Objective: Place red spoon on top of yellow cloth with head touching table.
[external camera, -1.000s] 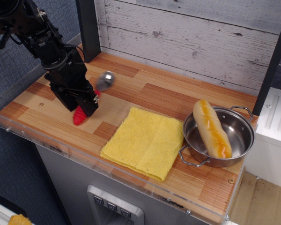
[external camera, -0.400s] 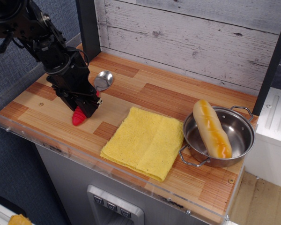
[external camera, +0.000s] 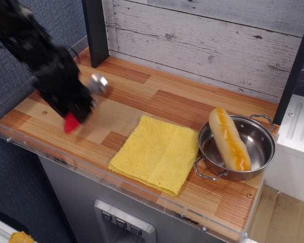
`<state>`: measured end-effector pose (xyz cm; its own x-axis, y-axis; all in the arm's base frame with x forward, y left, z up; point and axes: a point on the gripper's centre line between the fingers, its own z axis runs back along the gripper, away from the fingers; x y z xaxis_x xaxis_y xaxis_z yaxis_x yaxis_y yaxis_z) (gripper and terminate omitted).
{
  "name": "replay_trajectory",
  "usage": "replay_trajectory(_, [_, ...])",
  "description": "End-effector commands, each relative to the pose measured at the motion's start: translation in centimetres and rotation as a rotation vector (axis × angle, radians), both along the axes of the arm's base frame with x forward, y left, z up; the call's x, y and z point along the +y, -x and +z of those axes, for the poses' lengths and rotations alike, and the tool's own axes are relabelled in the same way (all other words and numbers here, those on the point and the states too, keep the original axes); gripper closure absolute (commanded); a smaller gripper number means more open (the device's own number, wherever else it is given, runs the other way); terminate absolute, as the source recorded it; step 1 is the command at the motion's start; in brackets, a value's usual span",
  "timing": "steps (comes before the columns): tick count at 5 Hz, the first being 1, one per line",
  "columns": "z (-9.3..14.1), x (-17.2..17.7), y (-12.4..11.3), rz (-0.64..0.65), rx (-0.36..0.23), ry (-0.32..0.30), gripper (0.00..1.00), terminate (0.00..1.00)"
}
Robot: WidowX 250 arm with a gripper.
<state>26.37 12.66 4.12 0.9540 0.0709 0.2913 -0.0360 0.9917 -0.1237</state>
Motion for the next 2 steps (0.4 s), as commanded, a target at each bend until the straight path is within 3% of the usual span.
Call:
replay_trajectory(1, [9.85,2.06,-0.24,0.083,-0.247,-0.043,1.00,0.00])
replay_trajectory(2, [9.12,1.88,-0.42,0.049,-0.231,-0.026,1.00,0.00])
